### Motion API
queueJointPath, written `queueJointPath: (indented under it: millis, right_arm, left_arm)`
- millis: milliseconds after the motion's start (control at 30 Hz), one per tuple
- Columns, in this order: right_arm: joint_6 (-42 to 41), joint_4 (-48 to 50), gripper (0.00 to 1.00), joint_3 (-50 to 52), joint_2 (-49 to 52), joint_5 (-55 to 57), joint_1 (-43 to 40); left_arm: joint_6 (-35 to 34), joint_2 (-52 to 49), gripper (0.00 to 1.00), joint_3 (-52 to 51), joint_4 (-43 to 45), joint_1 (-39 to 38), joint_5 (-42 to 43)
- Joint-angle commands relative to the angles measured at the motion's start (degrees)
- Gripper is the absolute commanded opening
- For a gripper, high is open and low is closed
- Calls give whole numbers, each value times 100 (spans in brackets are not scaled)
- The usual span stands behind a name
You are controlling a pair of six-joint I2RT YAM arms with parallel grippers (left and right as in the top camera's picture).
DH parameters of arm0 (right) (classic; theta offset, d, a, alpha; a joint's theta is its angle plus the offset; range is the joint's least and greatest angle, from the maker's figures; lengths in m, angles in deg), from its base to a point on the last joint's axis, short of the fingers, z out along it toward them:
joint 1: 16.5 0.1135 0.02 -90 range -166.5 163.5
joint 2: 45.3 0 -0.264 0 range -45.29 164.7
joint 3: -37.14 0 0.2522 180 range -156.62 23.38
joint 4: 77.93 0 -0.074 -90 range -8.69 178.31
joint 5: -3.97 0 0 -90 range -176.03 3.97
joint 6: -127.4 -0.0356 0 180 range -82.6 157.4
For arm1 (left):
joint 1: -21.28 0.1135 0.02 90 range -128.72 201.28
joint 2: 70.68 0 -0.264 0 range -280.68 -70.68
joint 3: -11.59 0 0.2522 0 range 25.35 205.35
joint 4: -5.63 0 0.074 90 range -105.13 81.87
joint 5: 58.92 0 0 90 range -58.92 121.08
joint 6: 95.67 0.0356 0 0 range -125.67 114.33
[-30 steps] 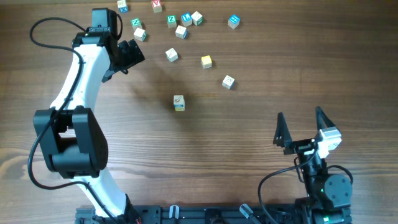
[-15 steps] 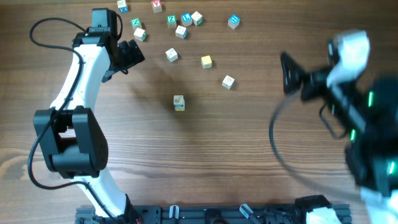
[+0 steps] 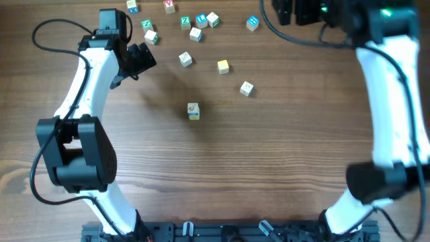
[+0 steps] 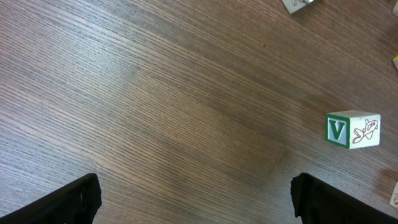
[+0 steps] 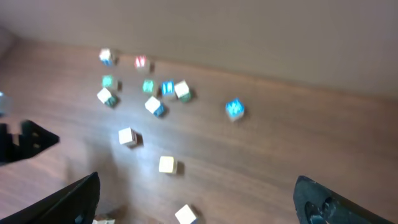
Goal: Form a tower
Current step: 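Reach the right gripper to the yellow S block and grasp it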
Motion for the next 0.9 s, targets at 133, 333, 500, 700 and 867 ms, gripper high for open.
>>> queueJointPath:
  millis: [133,333,500,700,867]
  right_arm:
    - [-1097,264,39,-129,1233,-708,225]
    - [-579,435,58,-122,2124,-24,909]
    - [-525,645,100,-118,2686,-350,1156]
    - [-522,737,80,-44,3261,284,1340]
    - [-501,833,72,-44,3467,713,1508]
  left_arm:
    - [-55,74,100,46,-2,31,-76]
    - [-52,74,100,46,-2,33,-76]
    - [-55,74,100,46,-2,31,-74]
    - [-55,74,100,46,-2,31,-74]
    - [-52,74,100,46,-2,31,-76]
